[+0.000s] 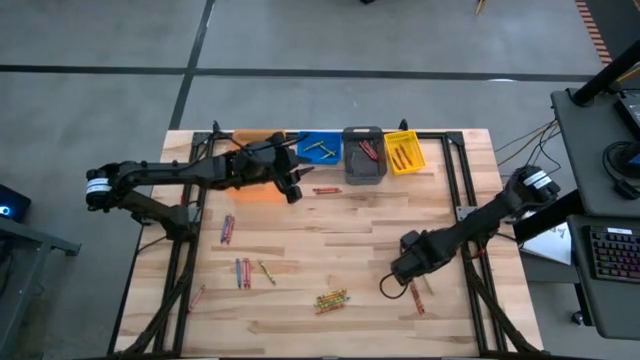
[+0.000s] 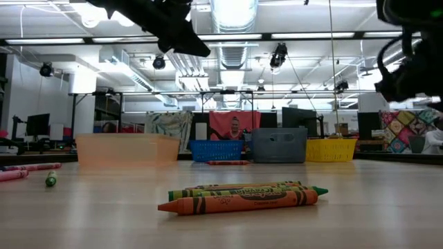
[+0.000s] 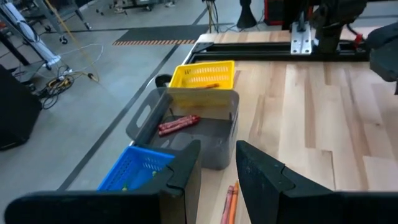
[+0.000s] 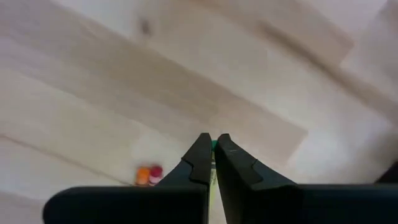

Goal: Sort crayons
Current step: Put the green crayon into the blue bin

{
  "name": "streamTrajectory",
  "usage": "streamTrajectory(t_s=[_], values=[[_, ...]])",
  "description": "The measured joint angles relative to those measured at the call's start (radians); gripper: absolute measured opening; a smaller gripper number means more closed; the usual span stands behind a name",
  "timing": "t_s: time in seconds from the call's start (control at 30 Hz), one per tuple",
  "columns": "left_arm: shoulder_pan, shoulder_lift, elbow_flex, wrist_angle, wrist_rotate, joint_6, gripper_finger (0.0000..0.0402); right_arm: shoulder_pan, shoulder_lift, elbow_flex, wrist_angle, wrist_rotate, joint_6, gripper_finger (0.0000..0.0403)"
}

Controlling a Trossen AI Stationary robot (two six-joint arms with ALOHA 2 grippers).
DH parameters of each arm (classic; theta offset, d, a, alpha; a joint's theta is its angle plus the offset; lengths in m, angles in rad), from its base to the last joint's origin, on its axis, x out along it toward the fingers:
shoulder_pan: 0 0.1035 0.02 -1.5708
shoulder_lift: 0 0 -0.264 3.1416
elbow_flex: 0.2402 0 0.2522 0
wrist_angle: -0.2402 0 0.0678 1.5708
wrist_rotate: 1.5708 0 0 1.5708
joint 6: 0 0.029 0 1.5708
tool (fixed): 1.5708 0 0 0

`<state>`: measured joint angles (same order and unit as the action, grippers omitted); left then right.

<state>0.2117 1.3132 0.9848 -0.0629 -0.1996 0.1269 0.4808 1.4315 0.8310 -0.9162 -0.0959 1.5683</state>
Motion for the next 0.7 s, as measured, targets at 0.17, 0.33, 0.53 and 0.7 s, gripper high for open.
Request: streamTrajectory(t_s=[0.17, 0.33, 0.53, 0.7], values=[[-0.008, 0.0, 0.0, 0.026, 0.0, -0.014, 0.0084, -0.046, -0.108, 0.016, 0.006, 0.174, -0.055, 0.0009], [-0.025, 0.0, 0.0, 0.075, 0.0, -0.033, 0.0084, -0.127, -0.188, 0.064, 0.061, 0.4, -0.243, 0.0009], [-0.049, 0.0, 0.0, 0.147, 0.001, -0.035, 0.0084, -0.271, -0.228, 0.092, 0.35, 0.603, -0.664, 0.0009], [-0.068, -0.011, 0.0, 0.157, 0.0, -0.035, 0.0084, -0.424, -0.212, 0.092, 0.696, 0.596, -1.047, 0.0009]])
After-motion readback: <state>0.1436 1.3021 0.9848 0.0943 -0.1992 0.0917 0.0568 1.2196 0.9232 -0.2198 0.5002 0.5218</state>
